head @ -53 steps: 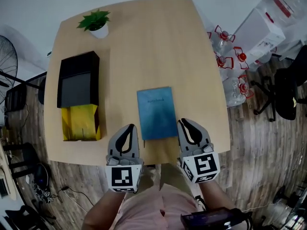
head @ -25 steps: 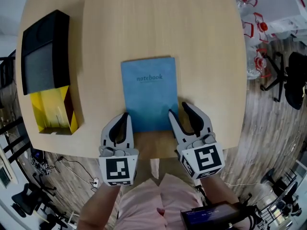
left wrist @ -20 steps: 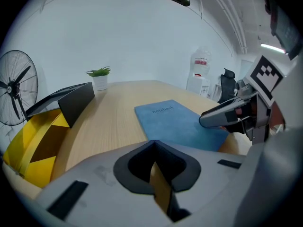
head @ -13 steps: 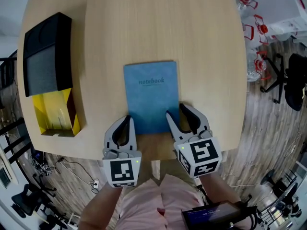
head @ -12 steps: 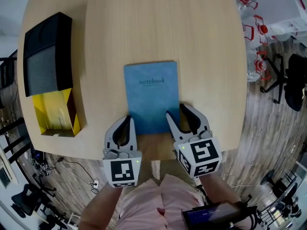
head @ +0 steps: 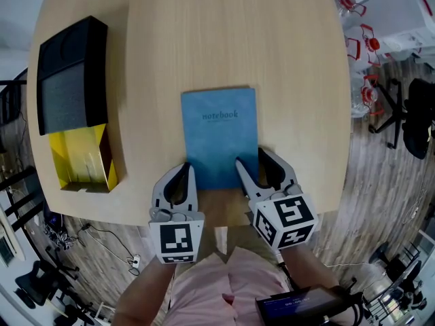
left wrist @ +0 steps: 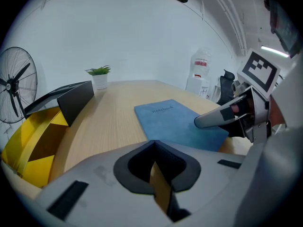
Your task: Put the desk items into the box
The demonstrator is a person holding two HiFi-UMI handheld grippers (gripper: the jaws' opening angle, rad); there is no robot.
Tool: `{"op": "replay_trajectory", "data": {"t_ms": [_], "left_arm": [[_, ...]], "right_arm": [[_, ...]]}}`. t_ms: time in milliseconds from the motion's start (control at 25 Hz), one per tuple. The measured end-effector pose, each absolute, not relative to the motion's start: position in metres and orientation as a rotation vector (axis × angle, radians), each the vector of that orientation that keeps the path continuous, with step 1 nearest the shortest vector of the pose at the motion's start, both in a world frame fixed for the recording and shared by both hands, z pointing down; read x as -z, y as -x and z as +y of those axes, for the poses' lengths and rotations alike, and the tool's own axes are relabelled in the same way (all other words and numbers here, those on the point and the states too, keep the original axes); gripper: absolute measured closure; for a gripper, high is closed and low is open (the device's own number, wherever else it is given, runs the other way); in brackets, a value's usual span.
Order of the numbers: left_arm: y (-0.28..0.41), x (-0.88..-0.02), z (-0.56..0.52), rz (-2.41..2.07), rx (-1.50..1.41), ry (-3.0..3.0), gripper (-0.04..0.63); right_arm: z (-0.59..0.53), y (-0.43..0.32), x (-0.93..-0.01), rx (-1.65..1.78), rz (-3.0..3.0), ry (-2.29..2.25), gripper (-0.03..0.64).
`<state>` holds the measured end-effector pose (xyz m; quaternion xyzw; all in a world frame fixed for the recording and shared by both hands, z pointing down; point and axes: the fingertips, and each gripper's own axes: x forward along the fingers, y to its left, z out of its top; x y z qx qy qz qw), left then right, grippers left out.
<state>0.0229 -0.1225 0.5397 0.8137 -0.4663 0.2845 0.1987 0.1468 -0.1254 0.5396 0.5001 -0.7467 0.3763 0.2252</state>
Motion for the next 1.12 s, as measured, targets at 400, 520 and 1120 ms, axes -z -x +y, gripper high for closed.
{"op": "replay_trajectory", "data": {"t_ms": [400, 520, 1120], "left_arm": [[-0.022, -0.541, -0.122, -1.313, -0.800, -2.278, 0.586], [-0.022, -0.541, -0.121, -1.308, -0.797, -2.276, 0.586], [-0.023, -0.541, -0.121, -1.332, -0.809, -2.287, 0.586]], "right_arm": [[-0.125, -0.146, -0.527, -1.139, -2.109, -1.432, 0.428], [-0.125, -0.148, -0.521, -1.175, -2.136, -1.459, 0.454], [-0.126, -0.157, -0.521, -1.174, -2.128, -1.496, 0.563]]}}
